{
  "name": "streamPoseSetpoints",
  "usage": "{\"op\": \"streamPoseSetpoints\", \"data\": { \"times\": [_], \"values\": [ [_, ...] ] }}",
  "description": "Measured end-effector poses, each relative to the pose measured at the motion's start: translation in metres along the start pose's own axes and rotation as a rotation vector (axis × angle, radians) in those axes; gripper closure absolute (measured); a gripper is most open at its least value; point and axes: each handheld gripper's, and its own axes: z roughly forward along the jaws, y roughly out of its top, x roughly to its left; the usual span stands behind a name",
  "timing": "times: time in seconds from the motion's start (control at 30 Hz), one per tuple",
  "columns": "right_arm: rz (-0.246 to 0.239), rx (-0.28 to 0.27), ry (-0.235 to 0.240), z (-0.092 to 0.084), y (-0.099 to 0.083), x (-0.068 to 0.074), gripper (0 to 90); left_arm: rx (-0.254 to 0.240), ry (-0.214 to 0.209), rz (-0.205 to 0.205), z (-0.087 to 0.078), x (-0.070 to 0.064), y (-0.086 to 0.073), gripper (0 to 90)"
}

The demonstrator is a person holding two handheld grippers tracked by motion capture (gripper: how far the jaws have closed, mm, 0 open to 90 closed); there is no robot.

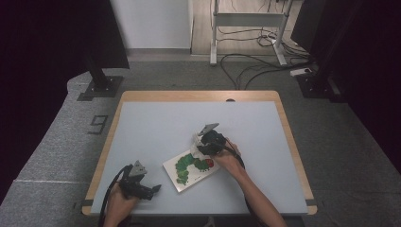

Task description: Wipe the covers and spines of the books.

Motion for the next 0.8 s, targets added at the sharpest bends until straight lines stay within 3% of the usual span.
{"op": "streamPoseSetpoints", "data": {
  "times": [0.8],
  "values": [
    [-0.089, -0.028, 0.118, 0.013, 0.022, 0.049, 57.8, -0.001, 0.001, 0.000, 0.000, 0.000, 0.000, 0.0]
  ]
}}
